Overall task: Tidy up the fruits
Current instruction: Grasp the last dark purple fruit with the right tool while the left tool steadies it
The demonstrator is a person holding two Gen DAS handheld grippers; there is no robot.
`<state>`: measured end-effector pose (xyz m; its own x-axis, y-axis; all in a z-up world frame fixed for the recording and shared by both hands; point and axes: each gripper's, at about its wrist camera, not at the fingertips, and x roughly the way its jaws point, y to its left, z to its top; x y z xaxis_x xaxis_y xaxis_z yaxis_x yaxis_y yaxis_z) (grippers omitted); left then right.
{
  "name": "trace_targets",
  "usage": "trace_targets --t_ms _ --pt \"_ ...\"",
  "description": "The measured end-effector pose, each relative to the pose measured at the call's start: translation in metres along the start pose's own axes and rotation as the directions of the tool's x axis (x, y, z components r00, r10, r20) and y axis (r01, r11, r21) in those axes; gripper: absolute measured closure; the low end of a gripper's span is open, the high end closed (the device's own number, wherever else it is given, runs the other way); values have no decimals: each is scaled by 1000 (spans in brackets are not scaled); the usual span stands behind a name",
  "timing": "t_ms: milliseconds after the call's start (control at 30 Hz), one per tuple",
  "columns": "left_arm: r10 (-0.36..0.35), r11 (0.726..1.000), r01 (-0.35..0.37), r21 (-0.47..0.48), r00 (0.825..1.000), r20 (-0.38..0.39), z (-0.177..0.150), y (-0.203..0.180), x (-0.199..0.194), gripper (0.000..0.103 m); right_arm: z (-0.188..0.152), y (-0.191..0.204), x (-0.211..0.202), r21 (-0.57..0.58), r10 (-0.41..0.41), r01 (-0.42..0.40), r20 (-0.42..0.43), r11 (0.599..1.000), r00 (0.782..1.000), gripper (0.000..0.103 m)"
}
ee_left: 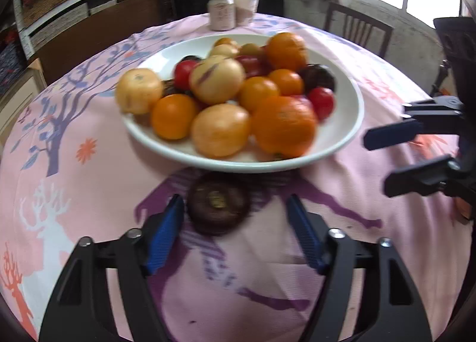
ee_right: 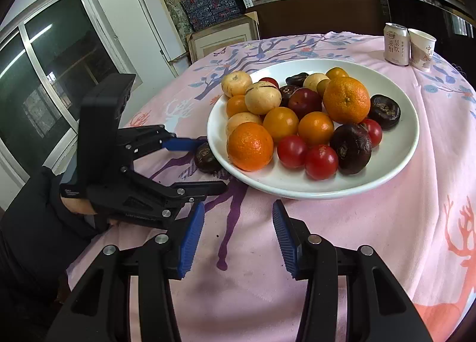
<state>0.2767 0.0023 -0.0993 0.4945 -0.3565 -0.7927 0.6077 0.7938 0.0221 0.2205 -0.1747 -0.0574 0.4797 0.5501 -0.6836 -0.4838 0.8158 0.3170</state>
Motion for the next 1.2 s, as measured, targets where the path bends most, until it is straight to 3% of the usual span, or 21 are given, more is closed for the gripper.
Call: trace_targets --t_ms 233,467,567,667,833,1100,1200 --pt "-103 989 103 105 995 -8 -2 -38 -3 40 0 -11 -4 11 -7 7 1 1000 1000 55" --pt "-246 929 251 273 968 -53 -4 -97 -5 39 -12 -23 -26 -19 48 -48 -8 999 999 55" --pt "-236 929 238 284 971 -40 -8 -99 -10 39 -21 -26 -34 -61 95 -96 -28 993 995 55" --pt "-202 950 204 237 979 -33 -10 -85 -11 39 -28 -25 -33 -91 136 -141 -60 986 989 55" --pt "-162 965 168 202 986 -43 -12 -73 -8 37 -30 -18 -15 -117 151 -166 -130 979 980 55" --pt "-194 949 198 247 980 -40 -13 -75 -9 40 -21 -15 1 -134 148 -170 -165 976 975 55" --pt "-213 940 214 267 976 -34 -16 -80 -12 50 -17 -15 8 -127 165 -191 -190 973 968 55"
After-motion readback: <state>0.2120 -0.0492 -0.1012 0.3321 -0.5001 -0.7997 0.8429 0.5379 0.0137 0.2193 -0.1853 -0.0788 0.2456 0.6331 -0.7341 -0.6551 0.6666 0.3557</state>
